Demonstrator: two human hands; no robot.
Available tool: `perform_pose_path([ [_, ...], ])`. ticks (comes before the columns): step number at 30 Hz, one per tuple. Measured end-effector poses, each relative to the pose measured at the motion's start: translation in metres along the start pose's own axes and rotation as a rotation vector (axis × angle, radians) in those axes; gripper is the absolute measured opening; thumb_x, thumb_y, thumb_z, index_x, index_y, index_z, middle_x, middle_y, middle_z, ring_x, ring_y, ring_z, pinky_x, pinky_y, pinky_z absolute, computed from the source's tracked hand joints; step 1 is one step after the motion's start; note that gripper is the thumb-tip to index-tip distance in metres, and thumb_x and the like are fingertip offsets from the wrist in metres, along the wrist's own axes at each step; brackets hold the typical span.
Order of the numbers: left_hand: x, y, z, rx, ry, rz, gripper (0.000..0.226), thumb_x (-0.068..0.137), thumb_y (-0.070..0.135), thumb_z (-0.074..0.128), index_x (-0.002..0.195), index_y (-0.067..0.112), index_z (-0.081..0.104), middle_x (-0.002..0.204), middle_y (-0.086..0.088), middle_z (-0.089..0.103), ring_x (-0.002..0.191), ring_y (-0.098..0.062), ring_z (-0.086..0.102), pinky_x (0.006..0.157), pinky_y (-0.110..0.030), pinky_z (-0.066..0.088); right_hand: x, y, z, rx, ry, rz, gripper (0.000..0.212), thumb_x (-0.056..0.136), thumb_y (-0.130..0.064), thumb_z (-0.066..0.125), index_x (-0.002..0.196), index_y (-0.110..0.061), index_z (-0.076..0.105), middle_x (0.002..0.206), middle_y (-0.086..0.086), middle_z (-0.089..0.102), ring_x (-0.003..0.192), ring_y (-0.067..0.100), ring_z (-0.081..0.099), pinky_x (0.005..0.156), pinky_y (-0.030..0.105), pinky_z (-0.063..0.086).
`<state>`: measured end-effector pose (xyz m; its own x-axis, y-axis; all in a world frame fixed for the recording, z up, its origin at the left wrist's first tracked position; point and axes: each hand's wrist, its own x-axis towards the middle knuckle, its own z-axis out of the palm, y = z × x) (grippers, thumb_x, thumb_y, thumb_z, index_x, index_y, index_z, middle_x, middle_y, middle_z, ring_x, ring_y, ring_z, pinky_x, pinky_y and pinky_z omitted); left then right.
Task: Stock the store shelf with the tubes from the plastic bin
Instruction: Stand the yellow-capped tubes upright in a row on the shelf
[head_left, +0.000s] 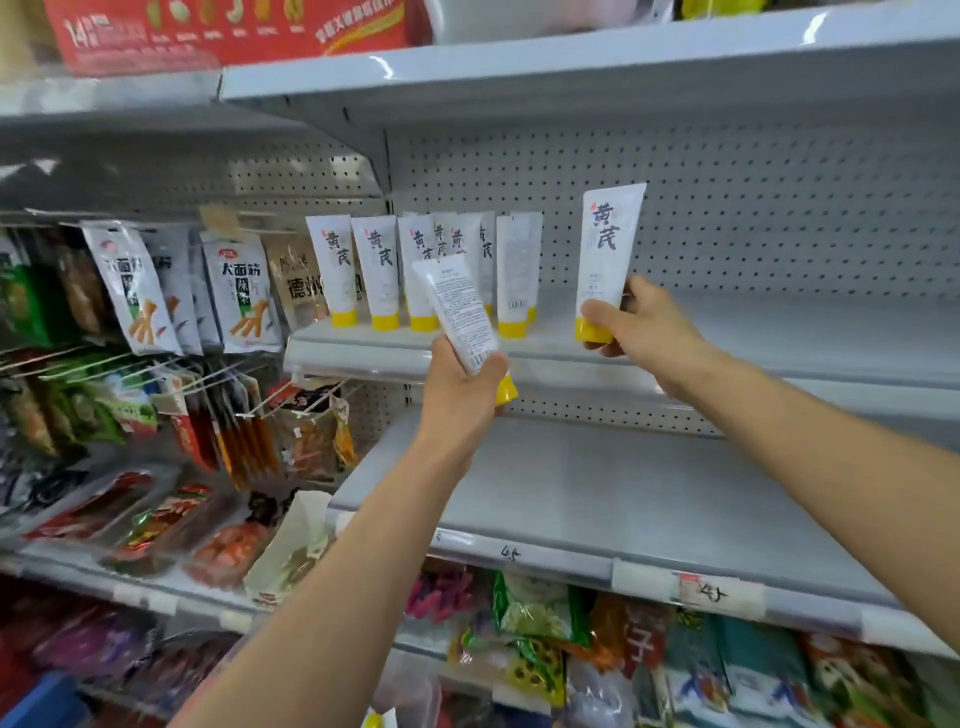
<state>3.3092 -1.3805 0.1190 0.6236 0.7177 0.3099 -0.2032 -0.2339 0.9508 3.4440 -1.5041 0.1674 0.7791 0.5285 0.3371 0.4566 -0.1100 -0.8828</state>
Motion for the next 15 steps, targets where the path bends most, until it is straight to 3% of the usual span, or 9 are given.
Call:
perform_pose_path([
  [2, 0.011, 0.001, 0.007, 0.056, 0.002, 0.062, 0.043, 0.091, 0.018, 0.062, 0.131, 0.015, 0.046, 0.119, 0.004, 0.059, 0.096, -0.005, 0.057, 0.068, -0.009, 0.047, 0.02, 0.006, -0.005, -0.031, 0.025, 0.015, 0.038, 0.09, -0.019, 0.061, 0.126, -0.011, 0.049, 0.111, 0.004, 0.064, 0.093, 0.026, 0.068, 0.081, 0.04, 0.057],
  [6, 0.036, 0.001, 0.012, 0.123, -0.017, 0.111, 0.041, 0.087, 0.024, 0.068, 0.124, 0.023, 0.049, 0.114, 0.006, 0.062, 0.103, -0.011, 0.059, 0.089, -0.034, 0.053, 0.053, 0.021, -0.003, -0.126, 0.069, 0.031, 0.045, 0.084, -0.018, 0.07, 0.123, -0.01, 0.05, 0.11, 0.003, 0.061, 0.097, 0.022, 0.062, 0.088, 0.038, 0.053],
  [9, 0.054, 0.002, 0.014, 0.163, -0.018, 0.143, 0.041, 0.083, 0.028, 0.072, 0.117, 0.029, 0.049, 0.109, 0.011, 0.062, 0.102, -0.01, 0.06, 0.091, -0.04, 0.054, 0.074, 0.028, 0.003, -0.149, 0.086, 0.035, 0.047, 0.08, -0.016, 0.073, 0.12, -0.009, 0.05, 0.11, 0.005, 0.06, 0.096, 0.022, 0.061, 0.085, 0.035, 0.052],
  [15, 0.079, -0.001, 0.018, 0.164, -0.016, 0.166, 0.048, 0.079, 0.029, 0.076, 0.12, 0.021, 0.052, 0.111, 0.005, 0.065, 0.099, -0.013, 0.064, 0.088, -0.041, 0.055, 0.108, 0.035, 0.014, -0.225, 0.085, 0.049, 0.049, 0.078, -0.013, 0.075, 0.12, -0.006, 0.049, 0.11, 0.007, 0.058, 0.094, 0.021, 0.057, 0.078, 0.03, 0.047],
])
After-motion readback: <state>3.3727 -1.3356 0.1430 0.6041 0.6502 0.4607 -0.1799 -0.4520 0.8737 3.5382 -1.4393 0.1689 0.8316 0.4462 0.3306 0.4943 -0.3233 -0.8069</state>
